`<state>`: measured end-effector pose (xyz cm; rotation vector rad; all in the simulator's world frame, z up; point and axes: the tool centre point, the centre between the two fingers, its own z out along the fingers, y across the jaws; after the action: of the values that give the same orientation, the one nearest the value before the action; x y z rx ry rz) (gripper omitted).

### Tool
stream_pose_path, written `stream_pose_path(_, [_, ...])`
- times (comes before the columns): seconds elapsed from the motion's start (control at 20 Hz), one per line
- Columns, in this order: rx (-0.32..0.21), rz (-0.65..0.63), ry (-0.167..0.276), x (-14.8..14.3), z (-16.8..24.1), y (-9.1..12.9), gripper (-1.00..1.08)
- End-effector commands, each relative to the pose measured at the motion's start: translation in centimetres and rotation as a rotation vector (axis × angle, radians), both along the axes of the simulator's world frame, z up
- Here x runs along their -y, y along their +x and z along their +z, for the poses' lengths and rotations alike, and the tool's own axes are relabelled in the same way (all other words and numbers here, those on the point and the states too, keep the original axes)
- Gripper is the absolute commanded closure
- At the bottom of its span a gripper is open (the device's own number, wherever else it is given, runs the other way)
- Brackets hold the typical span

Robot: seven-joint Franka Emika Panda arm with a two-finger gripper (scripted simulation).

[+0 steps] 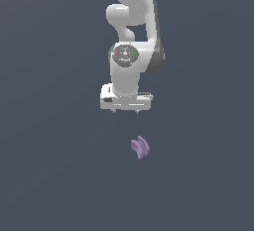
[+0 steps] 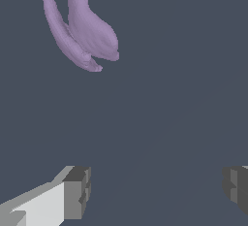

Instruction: Pick up the object and move it to a goal position.

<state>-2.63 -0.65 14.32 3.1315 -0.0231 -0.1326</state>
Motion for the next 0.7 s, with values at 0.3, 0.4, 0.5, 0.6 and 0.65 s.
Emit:
stream_pose_path(0.3, [0.001,0.017,0.006,-0.9,-0.2,0.2,-0.92])
stream_pose_path(0.4, [0.001,0.024,0.009,-1.4,-0.3,0.2,-0.92])
stream_pose_path(0.5, [0.001,0.026,0.01,-1.6,-0.3,0.2,-0.92])
stream_pose_path(0.6, [0.0,0.025,0.01,-1.6,-0.3,0.2,-0.92])
stream_pose_path(0.65, [0.0,0.025,0.01,-1.5,-0.3,0.2,-0.92])
